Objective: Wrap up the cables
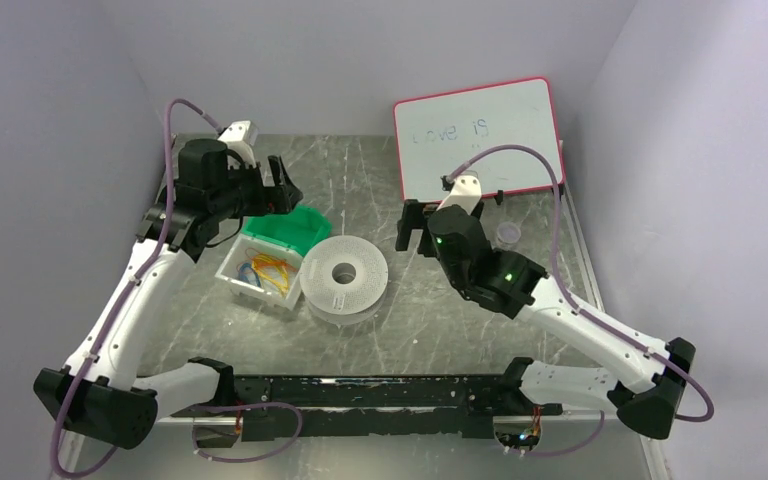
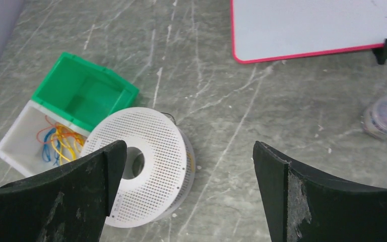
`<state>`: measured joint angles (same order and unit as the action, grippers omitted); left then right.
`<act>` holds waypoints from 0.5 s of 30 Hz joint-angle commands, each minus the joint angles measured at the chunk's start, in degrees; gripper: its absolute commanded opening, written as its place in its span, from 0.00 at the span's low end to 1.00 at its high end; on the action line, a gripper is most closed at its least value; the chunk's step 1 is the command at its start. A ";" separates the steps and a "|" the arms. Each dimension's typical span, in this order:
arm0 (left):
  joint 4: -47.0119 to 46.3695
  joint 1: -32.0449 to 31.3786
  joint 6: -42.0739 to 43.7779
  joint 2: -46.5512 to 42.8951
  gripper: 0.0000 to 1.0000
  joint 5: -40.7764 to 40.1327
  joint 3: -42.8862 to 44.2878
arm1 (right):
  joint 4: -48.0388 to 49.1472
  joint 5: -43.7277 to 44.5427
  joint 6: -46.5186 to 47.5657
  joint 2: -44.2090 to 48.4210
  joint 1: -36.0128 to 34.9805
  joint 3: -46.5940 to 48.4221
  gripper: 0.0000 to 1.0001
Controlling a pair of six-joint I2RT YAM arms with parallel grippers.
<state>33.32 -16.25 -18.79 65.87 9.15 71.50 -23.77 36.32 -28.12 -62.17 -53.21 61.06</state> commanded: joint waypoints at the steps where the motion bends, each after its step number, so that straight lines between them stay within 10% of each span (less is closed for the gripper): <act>1: 4.01 -0.36 1.88 -1.53 0.96 -3.44 0.92 | -5.60 4.10 -1.96 2.33 0.15 -1.80 1.00; 15: 6.77 -0.36 -5.86 -7.74 0.96 -8.70 -9.24 | 0.62 -8.37 3.38 4.49 0.13 -9.02 1.00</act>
<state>38.74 -16.36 -22.22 59.48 1.63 64.29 -25.54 32.36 -27.07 -58.02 -53.21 53.06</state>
